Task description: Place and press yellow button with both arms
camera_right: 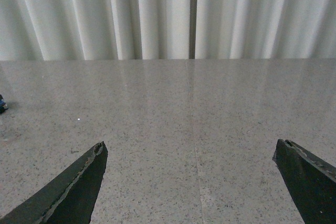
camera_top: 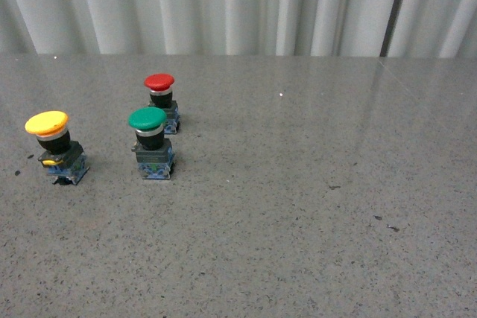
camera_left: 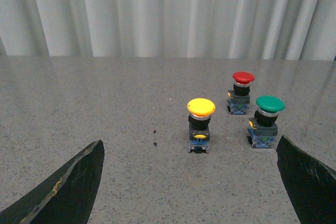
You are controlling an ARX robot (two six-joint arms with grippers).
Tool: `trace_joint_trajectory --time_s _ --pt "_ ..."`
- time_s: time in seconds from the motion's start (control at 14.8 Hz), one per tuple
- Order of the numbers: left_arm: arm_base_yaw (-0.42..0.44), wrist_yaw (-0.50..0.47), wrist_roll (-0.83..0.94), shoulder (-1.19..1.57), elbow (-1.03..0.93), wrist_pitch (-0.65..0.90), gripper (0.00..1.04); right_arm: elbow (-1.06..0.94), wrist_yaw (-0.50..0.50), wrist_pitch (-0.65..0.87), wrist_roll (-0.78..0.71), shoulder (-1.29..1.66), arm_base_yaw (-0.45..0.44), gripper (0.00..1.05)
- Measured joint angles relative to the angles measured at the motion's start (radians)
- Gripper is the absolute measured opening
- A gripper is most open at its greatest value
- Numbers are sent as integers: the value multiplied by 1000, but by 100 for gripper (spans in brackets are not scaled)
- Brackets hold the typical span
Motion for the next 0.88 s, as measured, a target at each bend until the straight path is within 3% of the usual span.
trace_joint_trajectory --time_s 0.88 --pt "0 0 0 0 0 0 98 0 0 0 0 0 0 98"
